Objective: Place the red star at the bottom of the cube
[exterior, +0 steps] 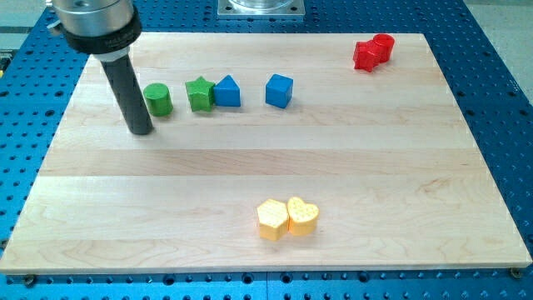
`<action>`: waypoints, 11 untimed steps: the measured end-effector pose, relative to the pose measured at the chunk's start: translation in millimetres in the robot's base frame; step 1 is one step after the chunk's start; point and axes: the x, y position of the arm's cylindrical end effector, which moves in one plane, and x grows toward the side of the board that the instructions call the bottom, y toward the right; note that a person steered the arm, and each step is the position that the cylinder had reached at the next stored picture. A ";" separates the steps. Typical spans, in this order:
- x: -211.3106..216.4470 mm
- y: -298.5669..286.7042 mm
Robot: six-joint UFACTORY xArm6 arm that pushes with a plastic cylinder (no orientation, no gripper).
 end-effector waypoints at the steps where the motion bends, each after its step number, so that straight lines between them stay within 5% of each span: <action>1: -25.8 0.0; 2: -26.6 -3.3; 3: 26.0 -25.2; 7: 90.2 390.3; 9: -120.1 471.1; 10: -192.3 469.0; 11: -214.9 416.0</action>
